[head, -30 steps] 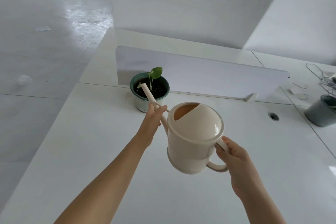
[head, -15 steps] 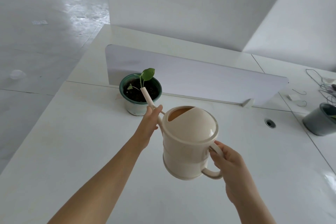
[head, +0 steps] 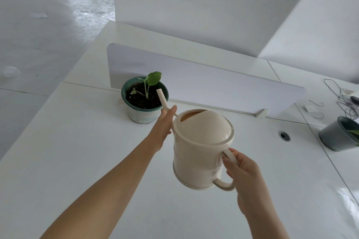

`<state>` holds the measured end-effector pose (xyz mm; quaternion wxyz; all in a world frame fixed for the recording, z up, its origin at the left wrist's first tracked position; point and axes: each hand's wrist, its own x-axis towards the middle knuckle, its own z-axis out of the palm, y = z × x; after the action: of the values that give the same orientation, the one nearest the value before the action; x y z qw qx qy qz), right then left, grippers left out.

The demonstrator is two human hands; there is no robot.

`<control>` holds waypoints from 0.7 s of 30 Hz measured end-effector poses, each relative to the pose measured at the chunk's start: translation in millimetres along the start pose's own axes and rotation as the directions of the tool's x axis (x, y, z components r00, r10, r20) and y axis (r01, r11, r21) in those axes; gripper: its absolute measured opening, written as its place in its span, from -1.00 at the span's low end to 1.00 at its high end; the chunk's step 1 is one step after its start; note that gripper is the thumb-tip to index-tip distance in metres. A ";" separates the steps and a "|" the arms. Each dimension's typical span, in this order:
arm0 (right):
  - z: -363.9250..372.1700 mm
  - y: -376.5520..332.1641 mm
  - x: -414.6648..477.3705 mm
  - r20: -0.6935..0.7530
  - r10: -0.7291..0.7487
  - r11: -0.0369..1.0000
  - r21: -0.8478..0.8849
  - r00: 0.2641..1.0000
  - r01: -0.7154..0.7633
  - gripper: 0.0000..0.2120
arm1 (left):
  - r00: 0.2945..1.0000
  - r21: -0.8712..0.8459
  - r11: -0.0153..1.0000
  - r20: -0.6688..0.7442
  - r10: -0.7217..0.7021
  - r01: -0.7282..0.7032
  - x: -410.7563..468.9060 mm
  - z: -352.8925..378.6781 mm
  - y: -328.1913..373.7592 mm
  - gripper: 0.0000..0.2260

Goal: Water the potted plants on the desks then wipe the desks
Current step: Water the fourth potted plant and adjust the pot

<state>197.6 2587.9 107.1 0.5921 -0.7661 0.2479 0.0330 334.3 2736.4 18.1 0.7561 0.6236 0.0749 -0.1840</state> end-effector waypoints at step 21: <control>32.1 0.2 -16.4 0.086 -0.055 0.998 -0.010 0.995 0.056 -0.86 | 0.995 -0.112 0.993 -0.094 0.028 -0.038 -12.1 -36.5 1.2 -0.53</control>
<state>191.0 2623.1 103.1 0.5981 -0.7742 0.2009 0.0508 327.8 2774.3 15.6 0.7889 0.5887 0.1096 -0.1381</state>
